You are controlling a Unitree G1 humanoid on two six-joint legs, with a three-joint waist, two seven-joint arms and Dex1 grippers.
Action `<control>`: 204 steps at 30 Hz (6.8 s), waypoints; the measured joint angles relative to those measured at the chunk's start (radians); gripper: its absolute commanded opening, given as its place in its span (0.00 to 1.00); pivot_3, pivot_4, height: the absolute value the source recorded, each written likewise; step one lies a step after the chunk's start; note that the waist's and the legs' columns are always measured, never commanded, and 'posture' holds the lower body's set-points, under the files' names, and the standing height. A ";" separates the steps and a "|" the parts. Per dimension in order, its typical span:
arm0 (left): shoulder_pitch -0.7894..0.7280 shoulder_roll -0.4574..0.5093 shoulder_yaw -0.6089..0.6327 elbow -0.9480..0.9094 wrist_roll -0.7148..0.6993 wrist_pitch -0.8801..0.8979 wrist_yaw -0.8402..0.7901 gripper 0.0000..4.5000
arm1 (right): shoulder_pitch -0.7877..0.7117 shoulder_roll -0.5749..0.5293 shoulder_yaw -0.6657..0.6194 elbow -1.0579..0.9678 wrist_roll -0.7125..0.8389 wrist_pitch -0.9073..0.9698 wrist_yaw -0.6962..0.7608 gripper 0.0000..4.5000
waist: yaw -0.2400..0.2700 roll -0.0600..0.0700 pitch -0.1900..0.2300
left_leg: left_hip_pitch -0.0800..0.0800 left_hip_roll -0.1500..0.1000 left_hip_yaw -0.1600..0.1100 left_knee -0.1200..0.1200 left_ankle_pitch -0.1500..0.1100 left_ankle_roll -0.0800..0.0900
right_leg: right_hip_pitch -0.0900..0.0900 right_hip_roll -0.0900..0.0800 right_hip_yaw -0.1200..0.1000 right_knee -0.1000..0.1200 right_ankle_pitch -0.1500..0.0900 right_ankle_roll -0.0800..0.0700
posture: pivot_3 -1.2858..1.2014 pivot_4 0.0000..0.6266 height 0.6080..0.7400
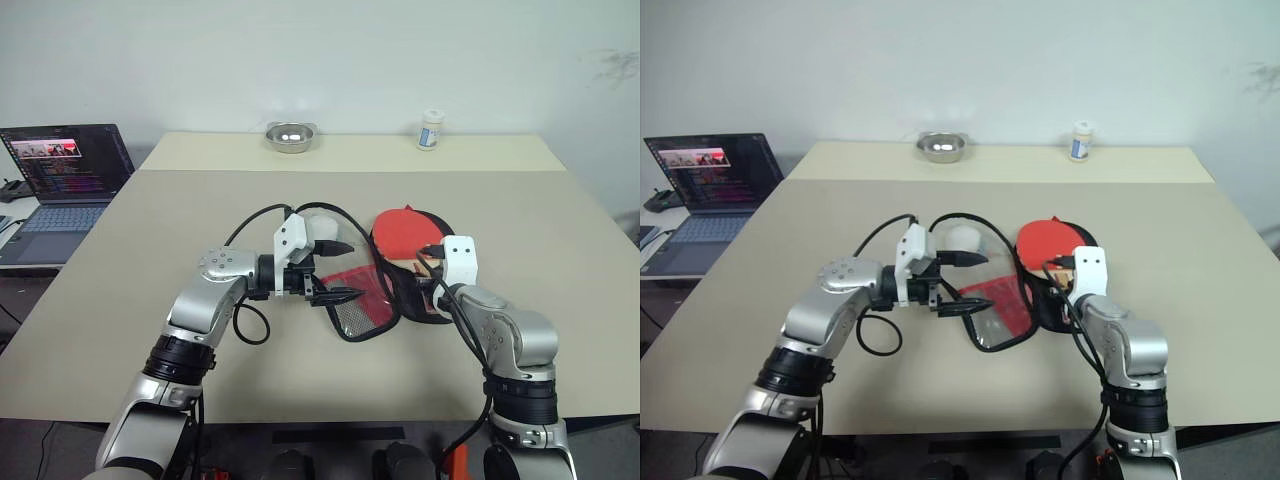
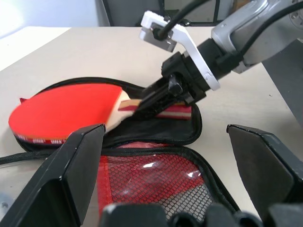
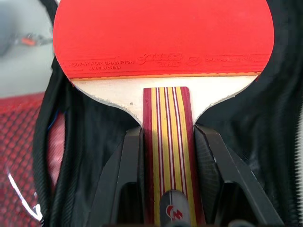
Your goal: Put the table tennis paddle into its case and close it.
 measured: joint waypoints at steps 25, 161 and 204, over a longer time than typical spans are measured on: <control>0.024 0.017 0.002 -0.001 -0.001 -0.004 -0.003 1.00 | 0.047 -0.012 0.009 0.007 -0.043 -0.074 0.012 0.72 | 0.000 0.000 0.000 | 0.000 0.000 0.000 0.000 0.000 0.000 | 0.000 0.000 0.000 0.001 0.000 -0.001 | 0.52 0.24 1.00; 0.195 0.227 0.065 -0.169 -0.154 0.142 -0.195 0.00 | 0.240 -0.184 0.149 -0.243 0.318 0.156 0.500 0.00 | -0.001 -0.008 -0.003 | 0.015 0.004 0.002 -0.001 -0.001 0.002 | 0.010 -0.001 0.001 0.004 -0.004 -0.003 | 0.52 0.24 1.00; 0.192 0.191 0.107 -0.087 -0.098 0.088 0.006 0.20 | -0.042 -0.272 0.388 -0.033 0.235 -0.283 0.617 1.00 | 0.000 -0.012 -0.001 | 0.010 0.006 0.001 -0.002 -0.001 0.002 | 0.008 0.000 0.000 -0.001 -0.005 -0.005 | 0.52 0.24 1.00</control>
